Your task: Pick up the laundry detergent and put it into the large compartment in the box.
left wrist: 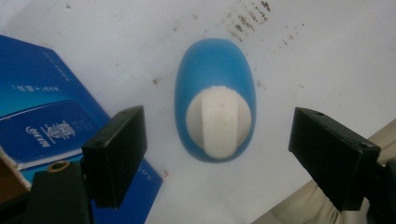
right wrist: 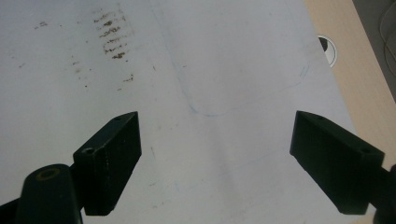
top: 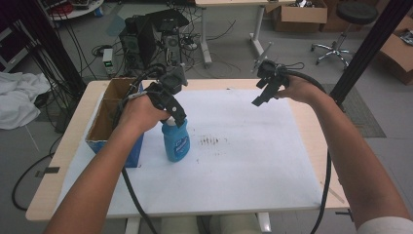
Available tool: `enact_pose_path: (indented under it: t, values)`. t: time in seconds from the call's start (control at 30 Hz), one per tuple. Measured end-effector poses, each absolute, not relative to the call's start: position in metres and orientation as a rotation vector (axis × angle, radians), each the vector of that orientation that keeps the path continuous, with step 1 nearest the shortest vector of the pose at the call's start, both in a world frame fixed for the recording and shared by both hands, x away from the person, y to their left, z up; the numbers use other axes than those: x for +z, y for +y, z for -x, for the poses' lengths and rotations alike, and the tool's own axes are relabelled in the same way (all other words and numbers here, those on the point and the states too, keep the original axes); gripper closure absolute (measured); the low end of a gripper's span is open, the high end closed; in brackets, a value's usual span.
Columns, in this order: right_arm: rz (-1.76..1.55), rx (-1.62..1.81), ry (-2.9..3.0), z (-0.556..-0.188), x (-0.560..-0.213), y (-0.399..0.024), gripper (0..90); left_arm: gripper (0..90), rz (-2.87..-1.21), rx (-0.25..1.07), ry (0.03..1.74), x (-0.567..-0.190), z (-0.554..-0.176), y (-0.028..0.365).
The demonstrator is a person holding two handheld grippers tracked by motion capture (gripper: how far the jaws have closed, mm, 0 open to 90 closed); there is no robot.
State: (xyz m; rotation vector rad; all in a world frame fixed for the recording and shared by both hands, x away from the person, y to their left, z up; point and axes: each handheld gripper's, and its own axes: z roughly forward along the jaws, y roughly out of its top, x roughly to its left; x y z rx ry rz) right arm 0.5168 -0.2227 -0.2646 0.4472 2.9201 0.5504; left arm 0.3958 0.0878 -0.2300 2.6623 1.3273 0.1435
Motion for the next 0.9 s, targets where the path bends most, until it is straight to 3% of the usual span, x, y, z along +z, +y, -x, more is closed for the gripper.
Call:
enact_pose_path:
  t: [0.9]
  values:
    - [-0.453,0.568,2.929,-0.518,-0.269,-0.226,16.3,19.9,-2.657,0.163,1.338,-0.278,-0.401,0.079]
